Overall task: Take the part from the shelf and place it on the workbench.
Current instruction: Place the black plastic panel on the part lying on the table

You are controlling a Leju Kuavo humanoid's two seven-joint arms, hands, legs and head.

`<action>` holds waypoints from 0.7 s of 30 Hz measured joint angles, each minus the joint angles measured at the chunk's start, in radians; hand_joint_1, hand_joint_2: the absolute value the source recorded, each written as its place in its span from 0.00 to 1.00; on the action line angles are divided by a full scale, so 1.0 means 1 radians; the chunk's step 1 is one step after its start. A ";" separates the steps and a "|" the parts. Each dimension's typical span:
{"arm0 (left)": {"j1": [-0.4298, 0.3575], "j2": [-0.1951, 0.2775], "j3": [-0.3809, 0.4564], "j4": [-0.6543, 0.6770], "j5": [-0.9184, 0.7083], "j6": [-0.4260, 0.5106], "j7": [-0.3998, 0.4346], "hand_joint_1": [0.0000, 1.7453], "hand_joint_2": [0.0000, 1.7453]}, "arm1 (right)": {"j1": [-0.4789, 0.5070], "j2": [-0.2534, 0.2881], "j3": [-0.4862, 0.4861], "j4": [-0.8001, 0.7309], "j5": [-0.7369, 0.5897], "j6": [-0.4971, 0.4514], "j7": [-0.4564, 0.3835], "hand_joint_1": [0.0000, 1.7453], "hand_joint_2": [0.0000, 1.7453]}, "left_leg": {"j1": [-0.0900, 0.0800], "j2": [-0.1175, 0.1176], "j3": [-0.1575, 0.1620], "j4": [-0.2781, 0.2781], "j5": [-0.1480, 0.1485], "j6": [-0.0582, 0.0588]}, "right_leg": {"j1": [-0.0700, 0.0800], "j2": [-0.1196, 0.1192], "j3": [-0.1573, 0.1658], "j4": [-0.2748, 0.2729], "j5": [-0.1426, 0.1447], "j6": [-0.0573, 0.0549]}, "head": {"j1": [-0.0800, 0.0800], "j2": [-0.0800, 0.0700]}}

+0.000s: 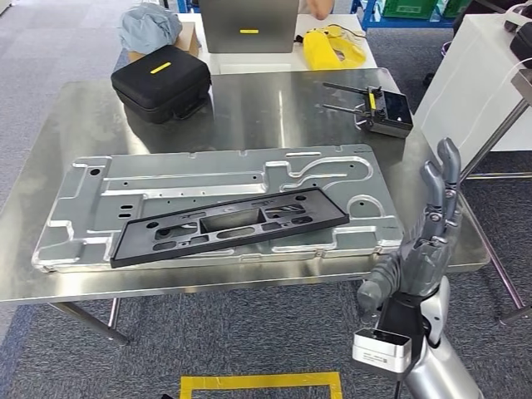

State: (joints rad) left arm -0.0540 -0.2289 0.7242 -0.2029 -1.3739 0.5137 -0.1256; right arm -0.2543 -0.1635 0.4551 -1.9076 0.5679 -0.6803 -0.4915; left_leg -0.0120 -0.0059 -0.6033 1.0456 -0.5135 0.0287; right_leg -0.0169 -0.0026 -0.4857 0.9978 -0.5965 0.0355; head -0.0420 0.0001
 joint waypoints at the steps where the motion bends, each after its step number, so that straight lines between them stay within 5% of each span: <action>1: 0.000 0.000 0.002 0.000 0.000 0.000 0.000 0.00 0.00 | 0.002 0.001 0.000 0.000 0.000 0.000 -0.001 0.00 0.00 | -0.001 0.000 0.000 0.000 0.000 0.000 | -0.001 0.000 0.000 0.000 0.000 0.000 | 0.000 0.000; 9: -0.002 0.000 0.013 0.000 -0.001 0.000 -0.001 0.00 0.00 | 0.009 0.004 -0.001 0.000 -0.001 0.000 -0.002 0.00 0.00 | -0.006 0.001 0.001 0.001 0.000 0.015 | -0.008 0.000 0.002 -0.001 0.001 0.011 | 0.000 0.000; 11: -0.004 0.000 0.014 0.000 -0.001 -0.001 -0.001 0.00 0.00 | 0.010 0.005 -0.003 -0.001 -0.001 0.001 -0.002 0.00 0.00 | 0.000 0.004 0.004 -0.008 0.007 0.024 | -0.007 0.001 -0.005 0.019 -0.020 0.014 | 0.000 0.000; 14: -0.005 0.000 0.014 0.000 -0.002 -0.005 -0.001 0.00 0.00 | 0.014 0.005 -0.007 0.002 -0.002 0.003 -0.003 0.00 0.00 | 0.004 0.008 0.005 -0.013 0.011 0.030 | -0.007 0.001 -0.070 0.175 -0.113 0.016 | 0.000 0.000; 16: -0.004 0.000 0.014 0.000 -0.002 -0.009 0.000 0.00 0.00 | 0.019 0.005 -0.007 0.005 -0.004 0.005 -0.003 0.00 0.00 | 0.005 0.009 0.005 -0.013 0.011 0.029 | -0.008 0.001 -0.110 0.268 -0.135 0.020 | 0.000 0.000; 18: -0.004 0.000 0.015 0.000 -0.002 -0.011 0.000 0.00 0.00 | 0.022 0.005 -0.007 0.008 -0.004 0.005 -0.003 0.00 0.00 | 0.008 0.009 0.005 -0.011 0.013 0.025 | -0.011 0.001 -0.090 0.225 -0.080 0.026 | 0.000 0.000; 21: -0.005 0.000 0.015 0.000 -0.002 -0.012 0.000 0.00 0.00 | 0.022 0.005 -0.007 0.010 -0.004 0.006 -0.003 0.00 0.00 | 0.008 0.007 -0.001 -0.001 0.015 0.010 | -0.015 0.003 -0.016 0.057 0.007 0.031 | 0.000 0.000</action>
State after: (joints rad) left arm -0.0588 -0.2284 0.7390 -0.2029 -1.3756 0.5019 -0.1253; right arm -0.2323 -0.1587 0.4477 -1.8975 0.5635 -0.6745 -0.4948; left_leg -0.0038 0.0009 -0.6048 1.0444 -0.4981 0.0389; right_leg -0.0315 0.0003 -0.5013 1.0549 -0.5894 0.0663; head -0.0422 0.0000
